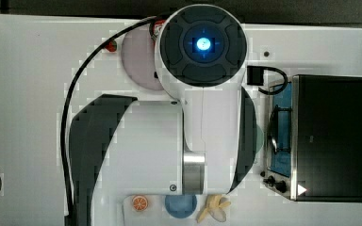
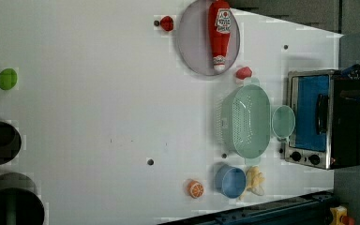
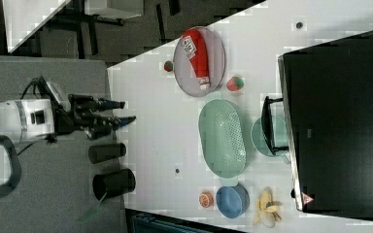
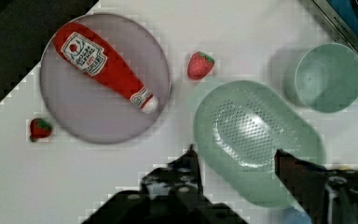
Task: Drag strainer right to left.
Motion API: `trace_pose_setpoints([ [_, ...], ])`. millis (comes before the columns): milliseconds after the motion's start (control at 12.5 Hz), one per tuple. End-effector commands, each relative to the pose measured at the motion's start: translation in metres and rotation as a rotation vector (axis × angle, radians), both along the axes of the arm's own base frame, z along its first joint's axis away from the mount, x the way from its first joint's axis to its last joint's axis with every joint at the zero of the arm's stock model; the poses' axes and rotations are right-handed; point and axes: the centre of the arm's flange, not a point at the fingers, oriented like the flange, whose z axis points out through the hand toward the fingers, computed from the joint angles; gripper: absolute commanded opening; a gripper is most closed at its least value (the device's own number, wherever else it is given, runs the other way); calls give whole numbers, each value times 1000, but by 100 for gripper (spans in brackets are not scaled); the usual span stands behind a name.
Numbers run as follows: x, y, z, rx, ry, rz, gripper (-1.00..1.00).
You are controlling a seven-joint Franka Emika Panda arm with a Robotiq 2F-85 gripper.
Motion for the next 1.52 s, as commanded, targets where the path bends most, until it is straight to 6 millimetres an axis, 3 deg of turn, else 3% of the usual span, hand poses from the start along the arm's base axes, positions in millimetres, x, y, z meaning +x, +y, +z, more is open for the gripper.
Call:
trace_pose_setpoints([
  [80,-209,-46,67,32,-15,-88,59],
  [240,-207,-44,65,30,-14,-85,99],
  [400,-199,-41,52,26,4,-81,100],
  [560,-181,-37,22,19,21,-75,100],
  [800,-141,-32,-37,9,-8,-125,100],
  [1040,-109,-29,-110,2,19,-264,100],
  [1520,-64,-24,-254,-15,53,-533,100],
])
